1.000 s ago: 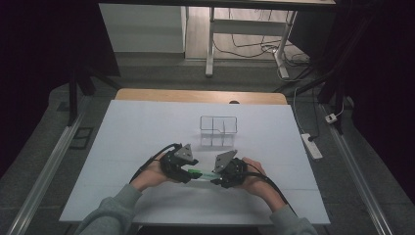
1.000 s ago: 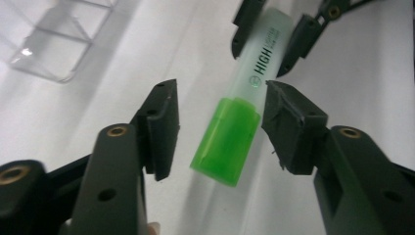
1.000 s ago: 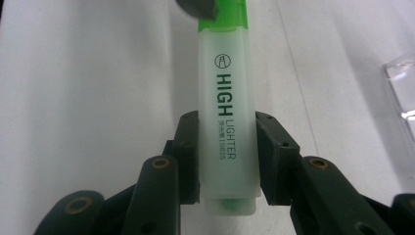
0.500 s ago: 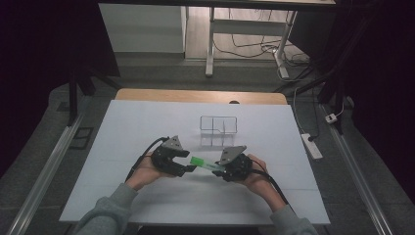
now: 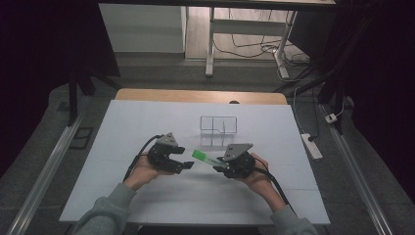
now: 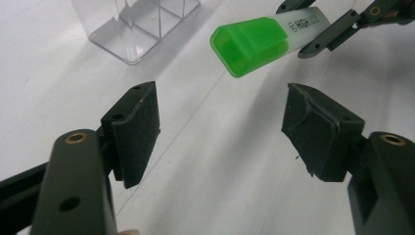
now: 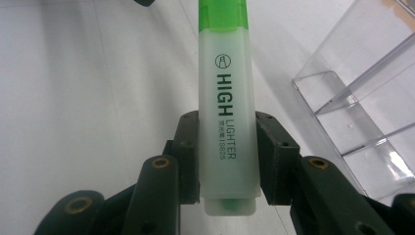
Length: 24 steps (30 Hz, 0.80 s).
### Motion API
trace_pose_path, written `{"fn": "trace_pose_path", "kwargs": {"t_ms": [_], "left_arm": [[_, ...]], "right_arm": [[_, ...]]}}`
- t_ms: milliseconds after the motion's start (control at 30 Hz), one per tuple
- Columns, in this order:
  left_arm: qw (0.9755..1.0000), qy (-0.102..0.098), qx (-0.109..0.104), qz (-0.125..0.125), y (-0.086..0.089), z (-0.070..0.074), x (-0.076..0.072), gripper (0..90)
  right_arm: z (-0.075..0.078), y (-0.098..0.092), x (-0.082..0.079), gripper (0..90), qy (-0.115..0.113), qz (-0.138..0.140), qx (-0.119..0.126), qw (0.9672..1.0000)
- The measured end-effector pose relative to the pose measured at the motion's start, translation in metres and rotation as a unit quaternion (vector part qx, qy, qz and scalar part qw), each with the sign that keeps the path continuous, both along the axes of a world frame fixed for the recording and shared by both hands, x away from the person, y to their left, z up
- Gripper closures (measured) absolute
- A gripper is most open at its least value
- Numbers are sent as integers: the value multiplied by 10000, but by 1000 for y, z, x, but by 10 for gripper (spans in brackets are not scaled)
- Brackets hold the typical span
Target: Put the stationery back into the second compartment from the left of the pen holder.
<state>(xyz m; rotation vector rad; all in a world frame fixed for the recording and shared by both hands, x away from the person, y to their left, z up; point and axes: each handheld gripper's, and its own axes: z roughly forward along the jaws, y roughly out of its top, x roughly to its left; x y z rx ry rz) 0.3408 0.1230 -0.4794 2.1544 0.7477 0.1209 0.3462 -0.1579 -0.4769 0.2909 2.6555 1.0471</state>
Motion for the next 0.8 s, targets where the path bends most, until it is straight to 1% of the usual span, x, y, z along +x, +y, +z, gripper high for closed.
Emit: {"fn": "trace_pose_path", "kwargs": {"t_ms": [67, 167, 300, 433, 567, 667, 800], "left_arm": [[9999, 33, -110, 51, 1, 0, 1, 291], [9997, 47, -214, 134, 2, 1, 1, 284], [9988, 85, -419, 251, 1, 2, 2, 271], [9985, 98, -446, 316, 0, 2, 3, 260], [9984, 141, -461, 284, -3, 0, 4, 258], [9983, 181, -498, 245, -6, -1, 5, 268], [9980, 255, -540, 187, -11, -2, 5, 283]], "right_arm": [[0, 0, 0, 648, -10, -17, 40, 10000], [0, 0, 0, 647, -38, -34, 95, 9999], [0, 2, -1, 647, -96, -29, 189, 9998], [-1, 4, -3, 647, -141, 14, 214, 9997], [-3, 6, -3, 647, -128, 36, 190, 9997], [-4, 8, -4, 647, -168, 49, 162, 9997], [-5, 10, -5, 647, -193, 61, 195, 9996]]}}
